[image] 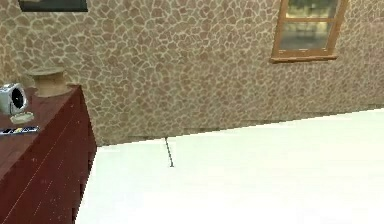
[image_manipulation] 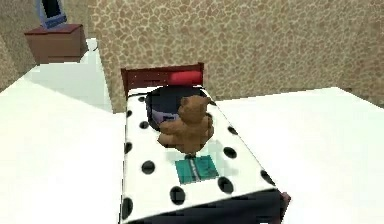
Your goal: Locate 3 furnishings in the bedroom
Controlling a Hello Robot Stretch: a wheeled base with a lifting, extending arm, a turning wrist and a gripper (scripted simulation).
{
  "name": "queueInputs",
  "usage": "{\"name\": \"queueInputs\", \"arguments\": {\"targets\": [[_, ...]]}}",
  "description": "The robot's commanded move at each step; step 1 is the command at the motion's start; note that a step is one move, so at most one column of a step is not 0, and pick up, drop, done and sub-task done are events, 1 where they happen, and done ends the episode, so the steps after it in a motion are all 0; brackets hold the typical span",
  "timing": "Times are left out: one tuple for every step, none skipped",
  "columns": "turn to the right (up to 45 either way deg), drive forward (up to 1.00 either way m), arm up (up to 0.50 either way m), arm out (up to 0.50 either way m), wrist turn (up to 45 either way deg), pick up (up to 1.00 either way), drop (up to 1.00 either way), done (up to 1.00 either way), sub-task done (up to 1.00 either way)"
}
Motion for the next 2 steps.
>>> {"name": "queueInputs", "arguments": {"targets": [[0.0,0.3,0.0,0.0,0.0,0.0,0.0,0.0,0.0],[-45.0,0.0,0.0,0.0,0.0,0.0,0.0,0.0,0.0]]}}
